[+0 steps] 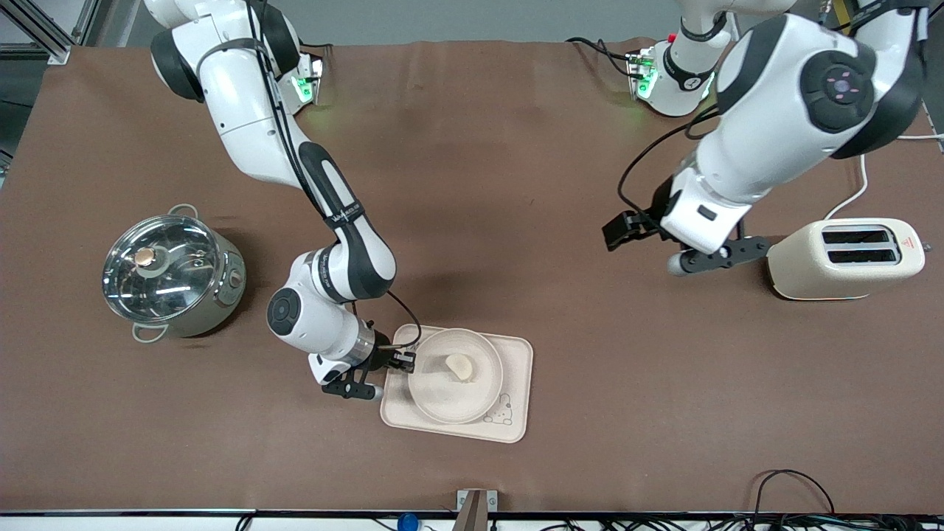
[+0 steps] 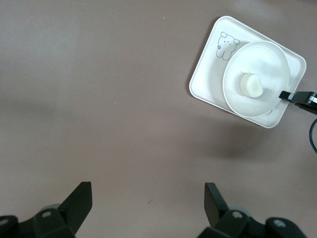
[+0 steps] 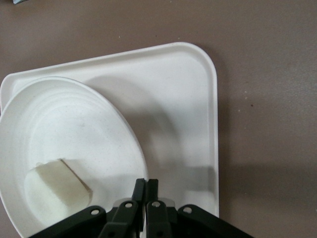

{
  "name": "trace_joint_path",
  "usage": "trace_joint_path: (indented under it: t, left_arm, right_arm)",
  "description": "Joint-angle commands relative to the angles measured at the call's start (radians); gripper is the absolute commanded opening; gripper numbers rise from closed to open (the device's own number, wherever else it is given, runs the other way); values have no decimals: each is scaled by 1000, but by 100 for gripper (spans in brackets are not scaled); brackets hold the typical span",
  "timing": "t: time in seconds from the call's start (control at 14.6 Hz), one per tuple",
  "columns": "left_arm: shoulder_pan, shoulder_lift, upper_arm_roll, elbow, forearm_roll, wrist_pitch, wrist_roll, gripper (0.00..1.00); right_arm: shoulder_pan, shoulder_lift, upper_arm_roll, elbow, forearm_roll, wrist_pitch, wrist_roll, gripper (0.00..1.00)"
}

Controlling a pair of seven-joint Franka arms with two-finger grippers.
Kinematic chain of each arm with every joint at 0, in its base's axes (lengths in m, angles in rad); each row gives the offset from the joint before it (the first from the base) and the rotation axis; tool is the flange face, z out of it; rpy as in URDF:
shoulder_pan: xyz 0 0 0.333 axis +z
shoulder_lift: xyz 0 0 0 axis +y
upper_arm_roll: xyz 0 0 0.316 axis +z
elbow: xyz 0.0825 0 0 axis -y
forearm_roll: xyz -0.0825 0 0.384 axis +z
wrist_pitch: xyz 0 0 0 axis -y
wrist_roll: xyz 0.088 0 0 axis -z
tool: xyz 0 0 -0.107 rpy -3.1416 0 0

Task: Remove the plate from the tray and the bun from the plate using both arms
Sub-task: 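Lift the plate off the tray and set it beside the tray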

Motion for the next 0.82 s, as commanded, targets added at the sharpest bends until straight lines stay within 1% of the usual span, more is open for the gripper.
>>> trace_joint_path:
  t: [0.0,0.14,0.27,0.34,0.48,0.62,0.76]
  left_arm:
    - [-6,12,-1,22,37,1,-34,100]
    - [-25,13,-1,15,33,2,-41,100]
    - [-31,30,-5,10,34,4,-111,100]
    - [-38,41,-11,10,34,10,-147,100]
    - [-89,76,-11,-8,36,57,-248,100]
    - [-126,126,-11,-42,45,149,-341,100]
    - [-161,191,-11,-57,72,249,-424,100]
  right_arm:
    - [11,-126,6,-134,17,-56,-34,0]
    - [49,-236,5,-278,16,-73,-35,0]
    - [87,-368,5,-457,16,-58,-35,0]
    - [116,-425,5,-537,16,-33,-35,0]
    - [159,-517,6,-689,16,45,-35,0]
    - [210,-544,6,-776,16,128,-35,0]
    - [259,-534,8,-829,17,261,-34,0]
